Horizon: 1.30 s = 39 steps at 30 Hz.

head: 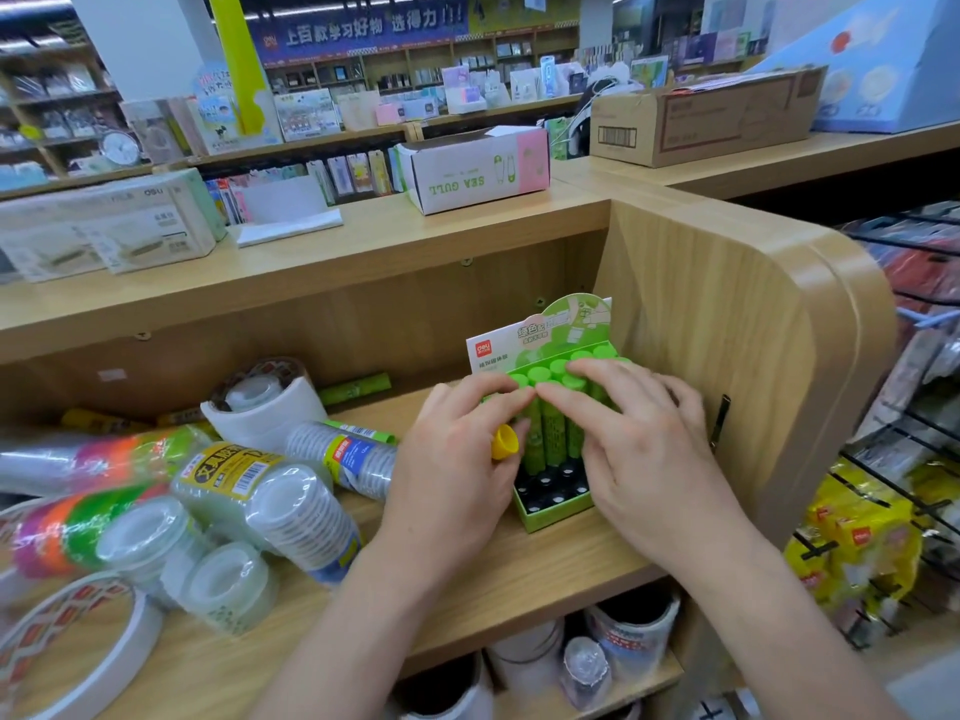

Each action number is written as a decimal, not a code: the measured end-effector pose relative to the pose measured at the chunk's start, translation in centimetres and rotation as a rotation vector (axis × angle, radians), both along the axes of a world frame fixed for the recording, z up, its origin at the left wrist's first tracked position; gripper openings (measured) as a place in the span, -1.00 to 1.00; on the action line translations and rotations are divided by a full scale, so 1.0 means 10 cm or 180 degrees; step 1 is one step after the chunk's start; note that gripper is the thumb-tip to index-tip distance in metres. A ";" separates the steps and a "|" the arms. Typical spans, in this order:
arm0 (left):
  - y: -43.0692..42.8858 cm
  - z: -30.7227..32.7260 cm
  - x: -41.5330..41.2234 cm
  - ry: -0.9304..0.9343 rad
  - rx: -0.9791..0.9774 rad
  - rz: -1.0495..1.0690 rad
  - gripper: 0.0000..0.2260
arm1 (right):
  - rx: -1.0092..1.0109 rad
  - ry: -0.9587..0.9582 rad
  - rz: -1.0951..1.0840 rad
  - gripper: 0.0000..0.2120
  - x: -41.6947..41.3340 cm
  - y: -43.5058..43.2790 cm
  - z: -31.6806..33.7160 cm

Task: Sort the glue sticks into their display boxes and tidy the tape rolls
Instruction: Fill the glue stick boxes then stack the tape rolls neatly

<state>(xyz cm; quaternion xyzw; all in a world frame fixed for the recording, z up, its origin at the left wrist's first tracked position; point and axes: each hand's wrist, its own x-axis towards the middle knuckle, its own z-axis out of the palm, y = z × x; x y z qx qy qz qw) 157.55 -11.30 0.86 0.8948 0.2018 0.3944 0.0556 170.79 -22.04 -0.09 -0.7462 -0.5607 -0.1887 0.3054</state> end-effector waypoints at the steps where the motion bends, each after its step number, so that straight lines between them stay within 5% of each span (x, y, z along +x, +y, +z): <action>1: -0.02 0.00 -0.01 0.0059 -0.0064 0.0026 -0.72 | -0.0057 -0.0004 -0.0038 -0.49 -0.01 -0.01 0.01; 8: -0.24 0.06 -0.12 -0.0243 -0.0596 -0.0091 -0.62 | -0.0070 0.0321 0.0171 -0.40 -0.19 -0.04 0.04; 14: -0.36 0.58 -0.34 -0.1479 -0.1970 -0.0816 -0.68 | 0.0086 0.2796 0.2248 -0.35 -0.56 -0.02 0.16; 18: -0.44 0.73 -0.47 -0.1541 -0.2538 -0.0991 -0.62 | 0.0447 0.3737 0.2687 -0.57 -0.69 0.08 0.20; 22: -0.40 0.74 -0.63 -0.1667 -0.2765 -0.1078 -0.72 | 0.0592 0.3719 0.2661 -0.80 -0.75 0.15 0.26; 26: -0.28 0.71 -0.81 -0.1798 -0.2416 -0.0865 -0.83 | 0.0498 0.3808 0.2629 -0.81 -0.85 0.25 0.29; 29: -0.18 0.75 -0.99 -0.1989 -0.2220 -0.0808 -0.90 | 0.0299 0.3117 0.2042 -0.83 -0.84 0.40 0.28; 34: 0.01 0.71 -1.27 -0.0983 -0.0885 0.0589 -0.89 | -0.0837 0.1265 0.1166 -0.78 -0.86 0.85 0.36; 39: 0.01 0.63 -1.40 -0.0776 -0.0671 0.0778 -0.94 | -0.2116 0.1281 0.1097 -0.55 -0.91 1.24 0.50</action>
